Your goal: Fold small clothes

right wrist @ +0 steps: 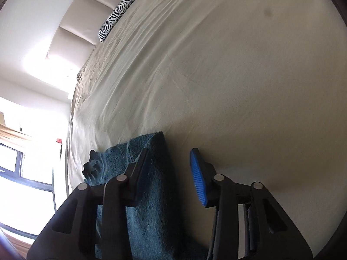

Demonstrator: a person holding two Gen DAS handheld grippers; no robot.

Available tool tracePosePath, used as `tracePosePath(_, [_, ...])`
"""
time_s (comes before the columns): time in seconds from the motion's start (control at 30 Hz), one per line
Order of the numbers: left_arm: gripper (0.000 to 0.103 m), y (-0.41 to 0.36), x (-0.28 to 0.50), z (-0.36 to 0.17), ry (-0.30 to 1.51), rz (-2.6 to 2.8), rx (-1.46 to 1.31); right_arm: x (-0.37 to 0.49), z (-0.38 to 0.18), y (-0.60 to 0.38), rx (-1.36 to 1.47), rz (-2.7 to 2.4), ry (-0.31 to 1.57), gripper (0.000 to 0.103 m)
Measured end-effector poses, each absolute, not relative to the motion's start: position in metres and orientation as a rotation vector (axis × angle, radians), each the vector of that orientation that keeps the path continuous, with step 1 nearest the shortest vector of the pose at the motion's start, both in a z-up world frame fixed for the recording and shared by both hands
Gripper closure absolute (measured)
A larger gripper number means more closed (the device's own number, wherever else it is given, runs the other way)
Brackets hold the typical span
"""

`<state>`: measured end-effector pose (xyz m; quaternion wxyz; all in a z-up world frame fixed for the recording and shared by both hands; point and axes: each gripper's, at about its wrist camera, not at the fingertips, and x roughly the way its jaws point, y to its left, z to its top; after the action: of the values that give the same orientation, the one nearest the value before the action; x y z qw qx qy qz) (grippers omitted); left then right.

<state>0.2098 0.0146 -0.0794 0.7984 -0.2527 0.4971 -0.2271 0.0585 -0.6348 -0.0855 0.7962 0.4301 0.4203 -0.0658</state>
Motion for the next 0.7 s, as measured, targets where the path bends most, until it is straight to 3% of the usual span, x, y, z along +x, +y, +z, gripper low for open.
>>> tracePosePath(0.23, [0.095, 0.016, 0.204, -0.083, 1.054, -0.478, -0.553, 0.088, -0.097, -0.626, 0.901, -0.129, 0.942, 0.093])
tracePosePath(0.3, [0.095, 0.017, 0.203, -0.083, 1.051, -0.471, -0.567, 0.088, -0.097, -0.625, 0.872, -0.127, 0.944, 0.095])
tracePosePath(0.7, [0.095, 0.019, 0.221, -0.081, 1.037, -0.454, -0.57, 0.091, -0.108, -0.625, 0.854, -0.159, 0.893, 0.096])
